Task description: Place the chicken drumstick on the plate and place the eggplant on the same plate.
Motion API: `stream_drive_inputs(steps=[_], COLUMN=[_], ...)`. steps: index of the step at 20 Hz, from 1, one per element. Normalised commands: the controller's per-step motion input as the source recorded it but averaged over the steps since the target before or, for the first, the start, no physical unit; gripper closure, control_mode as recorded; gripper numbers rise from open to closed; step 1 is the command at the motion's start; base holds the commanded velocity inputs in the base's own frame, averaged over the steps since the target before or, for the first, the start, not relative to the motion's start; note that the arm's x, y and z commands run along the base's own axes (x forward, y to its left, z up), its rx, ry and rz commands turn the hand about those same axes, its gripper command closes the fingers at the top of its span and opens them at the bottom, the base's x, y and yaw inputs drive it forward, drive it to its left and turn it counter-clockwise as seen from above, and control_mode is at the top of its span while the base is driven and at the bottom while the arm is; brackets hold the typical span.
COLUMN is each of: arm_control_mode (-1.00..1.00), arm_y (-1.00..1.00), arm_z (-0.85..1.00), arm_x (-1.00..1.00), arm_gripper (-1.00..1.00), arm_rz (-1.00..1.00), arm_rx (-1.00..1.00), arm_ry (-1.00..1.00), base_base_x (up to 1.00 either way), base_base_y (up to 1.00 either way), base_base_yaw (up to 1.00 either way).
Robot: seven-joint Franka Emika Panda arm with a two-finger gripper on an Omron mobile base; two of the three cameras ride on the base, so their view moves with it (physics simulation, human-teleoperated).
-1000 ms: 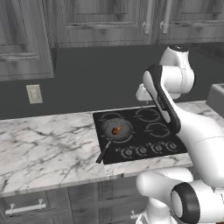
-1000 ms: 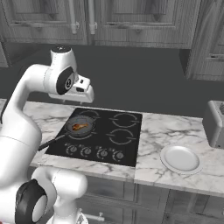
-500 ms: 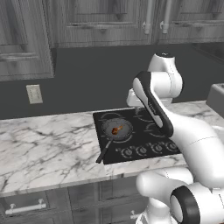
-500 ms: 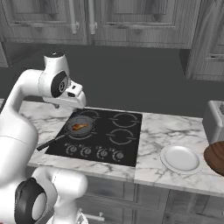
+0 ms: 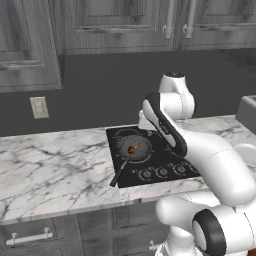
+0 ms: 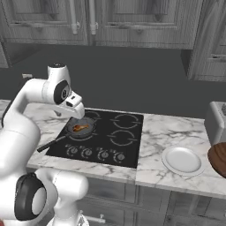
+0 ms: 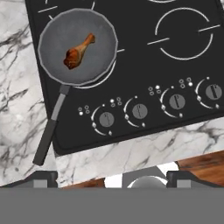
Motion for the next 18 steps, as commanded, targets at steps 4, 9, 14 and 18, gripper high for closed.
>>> stream_drive_inputs(steps=[4,9,14,18], arm_control_mode=[-1.00,-1.00,-1.00,-1.00], arm_y=[0.00,0.00,0.00,0.00], arm_z=[-0.24,-0.07,-0.22,-0.23], arm_x=[0.29,0.32,0.14,0.05], arm_gripper=[-1.00,-1.00,-1.00,-1.00], arm_rz=[-0.04,-0.02,0.00,0.00], arm_rx=[0.02,0.00,0.01,0.00], arm_ry=[0.05,0.01,0.02,0.05], base_base_x=[0.00,0.00,0.00,0.00], base_base_y=[0.00,0.00,0.00,0.00], base_base_yaw=[0.00,0.00,0.00,0.00])
